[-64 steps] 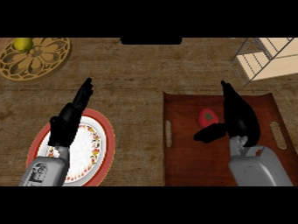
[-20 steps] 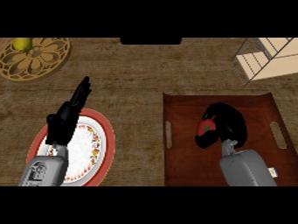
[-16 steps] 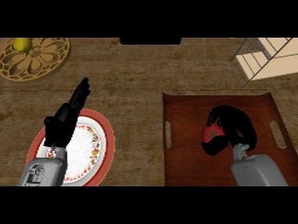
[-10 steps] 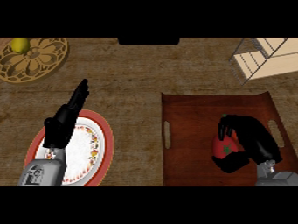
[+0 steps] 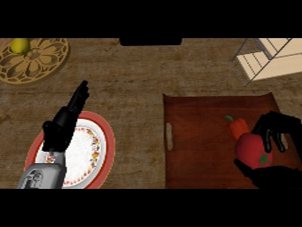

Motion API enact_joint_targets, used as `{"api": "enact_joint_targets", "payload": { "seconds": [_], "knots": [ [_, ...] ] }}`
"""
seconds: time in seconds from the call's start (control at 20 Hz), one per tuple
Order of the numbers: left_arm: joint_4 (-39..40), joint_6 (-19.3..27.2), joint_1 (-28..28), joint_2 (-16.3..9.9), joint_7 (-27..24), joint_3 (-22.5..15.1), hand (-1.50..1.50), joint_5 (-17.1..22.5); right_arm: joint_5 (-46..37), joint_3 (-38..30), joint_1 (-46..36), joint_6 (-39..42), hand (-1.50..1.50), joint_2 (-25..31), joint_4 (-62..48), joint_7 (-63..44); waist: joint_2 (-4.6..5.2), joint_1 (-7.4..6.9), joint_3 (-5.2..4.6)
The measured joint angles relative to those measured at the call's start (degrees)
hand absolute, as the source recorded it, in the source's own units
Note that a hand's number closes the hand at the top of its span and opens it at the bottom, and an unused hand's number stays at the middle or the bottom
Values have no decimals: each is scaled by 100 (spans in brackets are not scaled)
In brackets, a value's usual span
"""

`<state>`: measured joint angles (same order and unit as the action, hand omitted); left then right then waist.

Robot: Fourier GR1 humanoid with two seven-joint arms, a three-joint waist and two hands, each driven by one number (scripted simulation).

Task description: Pick the tomato from the tray and place it in the tiered shelf

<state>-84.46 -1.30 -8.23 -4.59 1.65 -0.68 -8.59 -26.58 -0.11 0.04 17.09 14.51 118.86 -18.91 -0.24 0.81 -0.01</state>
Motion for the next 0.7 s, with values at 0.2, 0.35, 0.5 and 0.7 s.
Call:
{"api": "enact_joint_targets", "payload": {
  "seconds": [0.2, 0.35, 0.5, 0.7],
  "knots": [
    [154, -20, -32, -21, -135, 37, 0, -8, 316, -547, -285, 140, 150, 134, 675, -654, 8, -24, -3],
    [44, -12, -77, 17, 12, -9, 0, -22, 342, -935, -646, 148, 150, 315, 799, -980, 12, -54, -2],
    [98, 36, -188, 74, 106, -34, 0, -62, 479, -1405, -1106, 157, 150, 568, 752, -1230, 16, -64, -2],
    [59, 48, -139, 113, 77, -91, 0, -101, 617, -1908, -1755, 140, 150, 931, 653, -1628, 17, -81, -2]
  ]
}}
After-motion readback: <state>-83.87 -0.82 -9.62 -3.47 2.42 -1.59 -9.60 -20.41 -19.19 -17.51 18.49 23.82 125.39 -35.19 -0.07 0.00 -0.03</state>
